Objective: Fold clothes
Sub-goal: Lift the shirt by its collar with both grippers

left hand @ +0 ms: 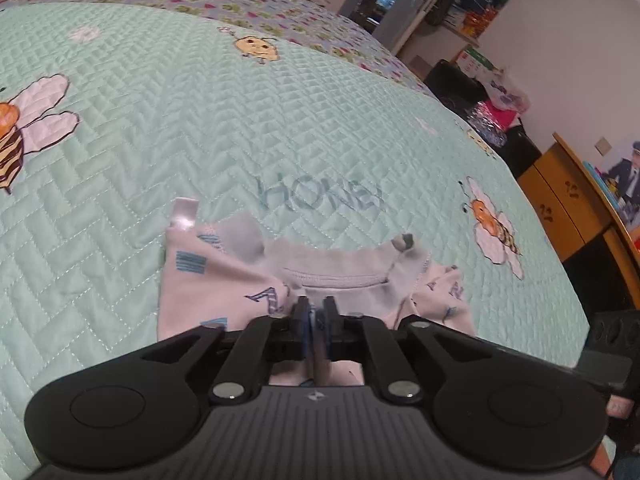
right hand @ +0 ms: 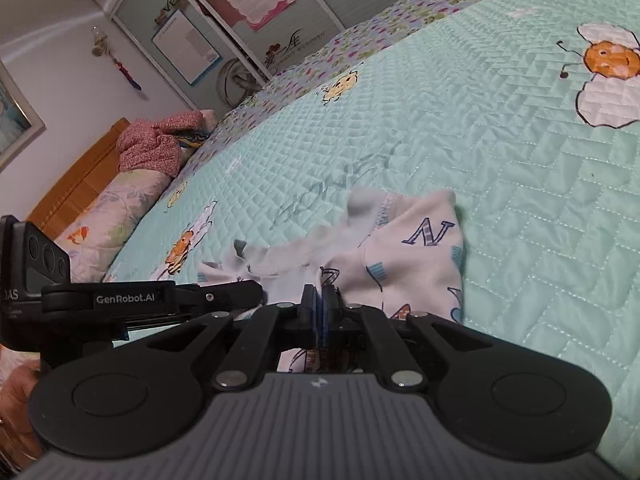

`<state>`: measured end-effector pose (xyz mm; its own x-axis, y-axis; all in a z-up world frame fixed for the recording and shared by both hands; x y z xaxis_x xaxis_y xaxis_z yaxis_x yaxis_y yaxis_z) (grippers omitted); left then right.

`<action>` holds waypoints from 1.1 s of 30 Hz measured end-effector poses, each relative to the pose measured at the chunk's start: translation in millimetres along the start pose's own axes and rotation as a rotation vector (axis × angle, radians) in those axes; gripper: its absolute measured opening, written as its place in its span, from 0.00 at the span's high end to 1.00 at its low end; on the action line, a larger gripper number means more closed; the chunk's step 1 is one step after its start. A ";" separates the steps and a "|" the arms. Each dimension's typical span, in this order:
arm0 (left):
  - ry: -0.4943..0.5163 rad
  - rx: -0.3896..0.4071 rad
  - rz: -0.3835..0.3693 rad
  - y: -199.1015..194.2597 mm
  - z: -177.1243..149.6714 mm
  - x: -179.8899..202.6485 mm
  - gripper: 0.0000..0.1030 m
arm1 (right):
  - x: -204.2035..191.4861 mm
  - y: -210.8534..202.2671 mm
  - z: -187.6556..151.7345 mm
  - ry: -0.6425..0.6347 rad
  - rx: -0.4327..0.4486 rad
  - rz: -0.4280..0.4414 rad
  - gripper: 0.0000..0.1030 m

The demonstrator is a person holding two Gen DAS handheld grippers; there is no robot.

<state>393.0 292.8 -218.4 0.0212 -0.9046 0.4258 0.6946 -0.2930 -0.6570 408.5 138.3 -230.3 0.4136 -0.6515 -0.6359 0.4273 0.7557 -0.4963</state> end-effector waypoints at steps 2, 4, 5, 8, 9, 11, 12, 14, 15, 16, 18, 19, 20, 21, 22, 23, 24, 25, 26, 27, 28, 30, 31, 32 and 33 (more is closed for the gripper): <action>-0.007 0.033 -0.002 -11.2 2.2 3.3 0.55 | 0.5 -7.1 -0.5 0.014 -0.002 0.002 0.90; -0.024 0.072 -0.003 -24.8 4.3 3.7 0.51 | -0.4 -16.6 -1.2 0.024 0.003 0.011 0.72; -0.038 0.081 -0.009 -30.5 3.8 2.9 0.49 | -0.8 -22.0 -1.7 0.025 0.007 0.012 0.67; -0.055 0.072 -0.031 -39.5 -3.2 3.0 0.49 | -2.8 -30.0 -5.9 0.000 -0.005 0.006 0.61; -0.037 0.049 -0.027 -36.7 -8.0 4.9 0.49 | -3.2 -29.7 -7.9 -0.011 -0.016 0.002 0.61; 0.003 0.010 -0.012 -29.2 -16.5 8.6 0.51 | -5.0 -25.4 -11.2 -0.029 -0.036 0.013 0.62; 0.018 -0.002 -0.004 -25.6 -19.5 9.5 0.52 | -6.7 -23.1 -11.7 -0.040 -0.041 0.018 0.65; 0.026 -0.013 0.014 -19.1 -21.1 7.6 0.58 | -8.5 -17.3 -12.2 -0.059 -0.052 0.017 0.81; 0.021 -0.009 0.016 -17.0 -19.8 6.0 0.70 | -8.7 -14.2 -12.5 -0.064 -0.059 0.014 0.91; 0.015 -0.005 0.018 -14.9 -18.5 4.4 0.80 | -9.0 -11.8 -12.4 -0.064 -0.062 0.018 0.97; -0.007 0.004 -0.019 -12.5 -14.6 3.9 0.91 | -9.6 -11.7 -9.1 -0.017 -0.047 0.072 0.97; -0.013 -0.002 -0.021 -11.0 -14.8 2.9 0.91 | -8.6 -9.9 -8.6 -0.014 -0.050 0.065 0.97; -0.018 -0.013 -0.010 -9.1 -16.2 1.5 0.91 | -7.4 -7.7 -9.0 -0.017 -0.058 0.053 0.97; -0.016 -0.020 -0.008 -8.4 -17.8 0.3 0.91 | -6.2 -4.4 -11.8 -0.038 -0.078 0.028 0.97; -0.012 -0.024 -0.009 -8.4 -19.5 -0.7 0.91 | -6.7 -3.8 -12.8 -0.049 -0.085 0.023 0.97; -0.011 -0.026 -0.013 -10.0 -20.1 -1.1 0.90 | -7.2 -3.5 -13.5 -0.058 -0.093 0.020 0.96; -0.022 -0.022 -0.024 -13.4 -19.3 -1.4 0.84 | -8.2 -5.1 -12.6 -0.057 -0.100 0.024 0.94; -0.038 -0.017 -0.038 -17.4 -17.8 -1.9 0.78 | -9.1 -8.1 -11.2 -0.054 -0.101 0.030 0.84; -0.054 -0.002 -0.056 -23.2 -15.7 -1.6 0.66 | -10.6 -13.2 -9.4 -0.052 -0.094 0.041 0.78; -0.061 0.019 -0.078 -31.8 -12.6 -0.3 0.63 | -12.0 -18.3 -7.6 -0.050 -0.086 0.053 0.65; -0.062 0.043 -0.101 -41.3 -9.3 1.2 0.63 | -13.4 -23.6 -5.8 -0.051 -0.079 0.063 0.59; -0.058 0.086 -0.135 -60.1 -2.6 0.9 0.59 | -12.9 -36.3 -0.1 -0.071 -0.056 0.067 0.59; -0.055 0.114 -0.131 -68.8 1.4 -2.9 0.58 | -11.8 -42.7 3.3 -0.080 -0.041 0.067 0.59; -0.060 0.136 -0.093 -73.6 5.8 -12.6 0.56 | -9.5 -48.3 7.3 -0.085 -0.027 0.065 0.59; -0.069 0.155 -0.045 -76.7 9.9 -24.7 0.54 | -2.5 -50.7 13.7 -0.073 -0.014 0.054 0.59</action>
<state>346.4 340.7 -172.3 0.0336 -0.8666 0.4979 0.7983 -0.2765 -0.5351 396.8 100.7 -195.5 0.4933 -0.6126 -0.6176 0.3917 0.7904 -0.4711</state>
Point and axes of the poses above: each gripper's, at about its wrist camera, not at the fingertips, and y roughly the way its jaws point, x to its right, z to its top, the point moved 9 cm from there along y, roughly the way its jaws point, and after that the axes turned 3 degrees about y, right-handed, at the moved point
